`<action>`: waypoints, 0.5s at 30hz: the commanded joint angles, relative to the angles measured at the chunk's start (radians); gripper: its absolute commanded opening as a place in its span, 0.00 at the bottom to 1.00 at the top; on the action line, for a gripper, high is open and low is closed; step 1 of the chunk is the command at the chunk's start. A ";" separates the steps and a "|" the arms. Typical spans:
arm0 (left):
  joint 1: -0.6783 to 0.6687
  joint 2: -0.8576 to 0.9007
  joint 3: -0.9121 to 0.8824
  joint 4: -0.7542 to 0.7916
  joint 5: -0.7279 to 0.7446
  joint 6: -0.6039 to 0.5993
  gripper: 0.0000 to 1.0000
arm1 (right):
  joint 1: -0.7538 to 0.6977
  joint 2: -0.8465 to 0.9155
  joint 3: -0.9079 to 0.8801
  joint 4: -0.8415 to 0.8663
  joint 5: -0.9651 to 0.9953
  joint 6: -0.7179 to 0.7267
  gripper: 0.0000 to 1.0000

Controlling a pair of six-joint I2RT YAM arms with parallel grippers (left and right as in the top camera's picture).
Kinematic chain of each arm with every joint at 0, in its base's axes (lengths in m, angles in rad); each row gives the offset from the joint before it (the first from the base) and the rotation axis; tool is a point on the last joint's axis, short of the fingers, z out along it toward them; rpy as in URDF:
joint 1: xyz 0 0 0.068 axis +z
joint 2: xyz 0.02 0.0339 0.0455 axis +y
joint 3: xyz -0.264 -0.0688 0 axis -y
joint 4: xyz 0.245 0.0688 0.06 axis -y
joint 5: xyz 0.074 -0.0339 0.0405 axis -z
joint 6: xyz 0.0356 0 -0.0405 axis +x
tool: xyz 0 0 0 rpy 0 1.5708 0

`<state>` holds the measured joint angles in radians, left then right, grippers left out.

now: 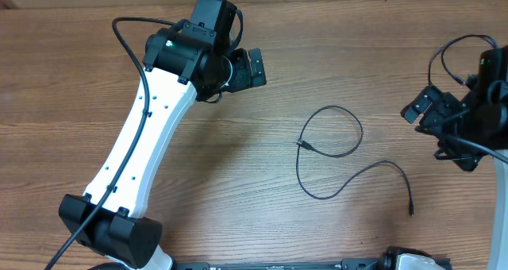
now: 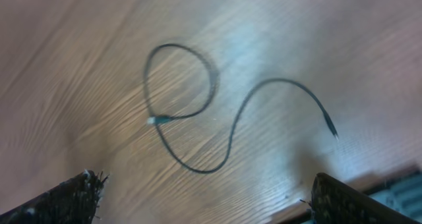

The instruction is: Untangle cables

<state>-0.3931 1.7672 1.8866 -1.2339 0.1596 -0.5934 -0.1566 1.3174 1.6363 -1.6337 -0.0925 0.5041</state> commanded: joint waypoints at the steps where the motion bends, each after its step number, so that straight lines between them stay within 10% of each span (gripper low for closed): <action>1: -0.006 -0.013 0.006 0.000 -0.010 0.003 1.00 | 0.000 -0.008 -0.083 0.023 0.045 0.244 1.00; 15: -0.006 -0.013 0.006 0.000 -0.010 0.003 1.00 | 0.020 -0.085 -0.615 0.119 -0.213 0.248 1.00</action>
<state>-0.3931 1.7672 1.8866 -1.2343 0.1593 -0.5934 -0.1543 1.3045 1.0943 -1.5410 -0.1955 0.7364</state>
